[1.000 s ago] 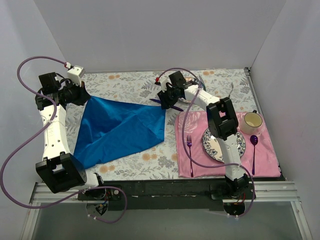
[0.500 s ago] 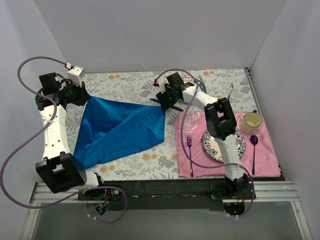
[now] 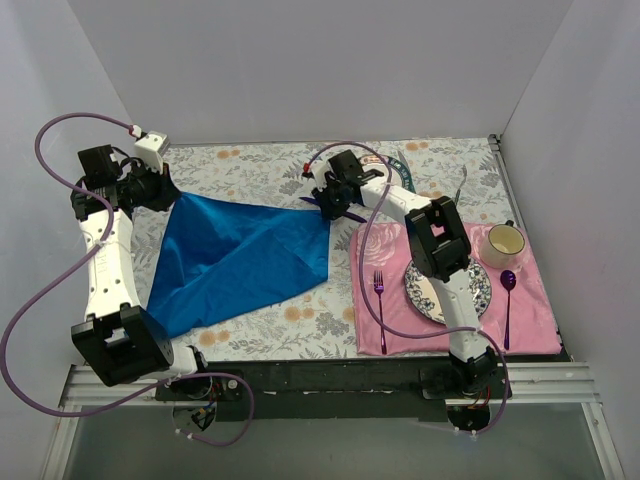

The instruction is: Fold the napkin into a case and place the utensils inside

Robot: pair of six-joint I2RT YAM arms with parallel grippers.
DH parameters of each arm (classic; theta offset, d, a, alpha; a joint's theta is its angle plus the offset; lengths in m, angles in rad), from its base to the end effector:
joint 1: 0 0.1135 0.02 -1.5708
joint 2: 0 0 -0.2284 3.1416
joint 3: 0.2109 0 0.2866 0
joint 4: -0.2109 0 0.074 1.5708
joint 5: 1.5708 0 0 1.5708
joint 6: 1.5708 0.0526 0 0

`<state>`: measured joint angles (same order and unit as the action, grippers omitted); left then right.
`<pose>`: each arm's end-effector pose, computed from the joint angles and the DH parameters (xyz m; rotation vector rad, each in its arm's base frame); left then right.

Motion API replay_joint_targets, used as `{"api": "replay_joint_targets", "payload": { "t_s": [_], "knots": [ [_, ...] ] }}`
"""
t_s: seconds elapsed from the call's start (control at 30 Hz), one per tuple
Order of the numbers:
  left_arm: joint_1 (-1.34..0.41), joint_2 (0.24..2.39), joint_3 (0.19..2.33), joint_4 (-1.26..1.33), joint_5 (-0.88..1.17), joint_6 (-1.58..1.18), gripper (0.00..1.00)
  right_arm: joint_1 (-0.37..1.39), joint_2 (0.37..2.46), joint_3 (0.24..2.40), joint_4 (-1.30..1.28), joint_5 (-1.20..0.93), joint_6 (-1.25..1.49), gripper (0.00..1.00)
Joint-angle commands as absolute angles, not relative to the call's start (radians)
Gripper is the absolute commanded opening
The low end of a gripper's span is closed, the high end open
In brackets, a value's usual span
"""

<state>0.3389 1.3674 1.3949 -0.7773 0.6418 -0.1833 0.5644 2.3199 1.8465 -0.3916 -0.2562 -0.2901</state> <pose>0.3286 0.0825 0.3257 -0.2606 2.2087 -0.6550 0.4435 0.2965 0.1113 -1.1175 2.1748 0.4346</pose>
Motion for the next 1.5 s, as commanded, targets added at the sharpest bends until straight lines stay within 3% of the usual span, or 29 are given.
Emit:
{"api": "replay_joint_targets", "payload": {
  "t_s": [0.0,0.03,0.3,0.43,0.73,0.83,1.13,1.47],
  "knots": [
    [0.341,1.370,1.394,-0.761,0.634,-0.190,0.00,0.575,2.338,1.838,-0.402,-0.255,-0.291,0.13],
    [0.342,1.373,1.394,-0.753,0.629,-0.207,0.00,0.575,2.327,1.842,-0.405,-0.261,-0.298,0.02],
    [0.342,1.446,1.465,-0.683,0.523,-0.397,0.00,0.571,2.139,1.850,-0.290,-0.319,-0.244,0.01],
    [0.342,1.492,1.589,-0.640,0.489,-0.451,0.00,0.571,2.097,1.988,-0.313,-0.311,-0.253,0.01],
    [0.342,1.556,1.916,-0.586,0.402,-0.601,0.00,0.572,1.938,2.077,-0.302,-0.311,-0.293,0.01],
    [0.350,1.474,1.931,-0.554,0.362,-0.618,0.00,0.574,1.860,2.071,-0.290,-0.319,-0.307,0.01],
    [0.351,1.059,1.700,-0.457,0.201,-0.561,0.00,0.660,1.551,1.889,-0.261,-0.272,-0.432,0.01],
    [0.351,0.930,1.802,-0.537,0.101,-0.514,0.00,0.762,1.355,1.868,-0.268,-0.146,-0.469,0.01]
  ]
}}
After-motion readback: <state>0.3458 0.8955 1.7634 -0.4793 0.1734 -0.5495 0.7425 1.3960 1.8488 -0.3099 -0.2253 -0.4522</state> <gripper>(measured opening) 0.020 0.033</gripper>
